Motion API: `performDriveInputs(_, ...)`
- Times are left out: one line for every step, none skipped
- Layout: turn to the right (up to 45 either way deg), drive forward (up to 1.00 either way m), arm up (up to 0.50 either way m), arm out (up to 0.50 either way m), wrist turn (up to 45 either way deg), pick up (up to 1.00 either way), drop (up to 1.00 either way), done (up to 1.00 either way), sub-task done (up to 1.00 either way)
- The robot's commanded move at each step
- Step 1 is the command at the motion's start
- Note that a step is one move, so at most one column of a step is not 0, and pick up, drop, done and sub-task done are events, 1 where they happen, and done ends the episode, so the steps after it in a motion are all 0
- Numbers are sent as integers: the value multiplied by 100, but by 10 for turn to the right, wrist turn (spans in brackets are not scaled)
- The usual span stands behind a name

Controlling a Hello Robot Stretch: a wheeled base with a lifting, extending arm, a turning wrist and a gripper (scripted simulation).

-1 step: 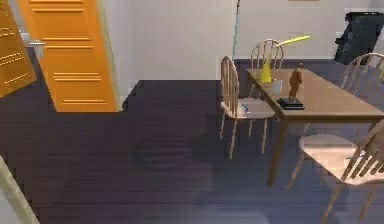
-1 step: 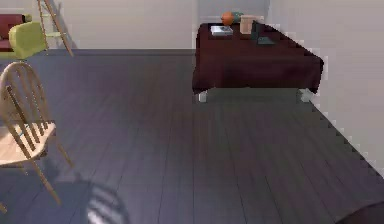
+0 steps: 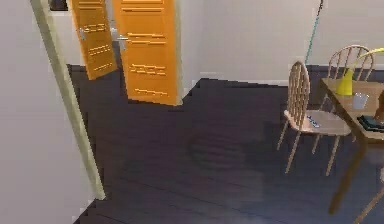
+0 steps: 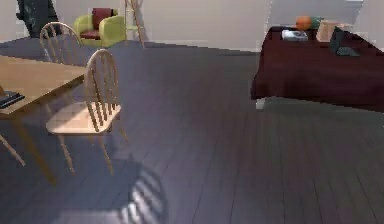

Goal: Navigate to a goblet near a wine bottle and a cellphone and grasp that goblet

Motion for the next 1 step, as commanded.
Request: performDriveInputs(0,100,0,0,0,0,0,0,0)
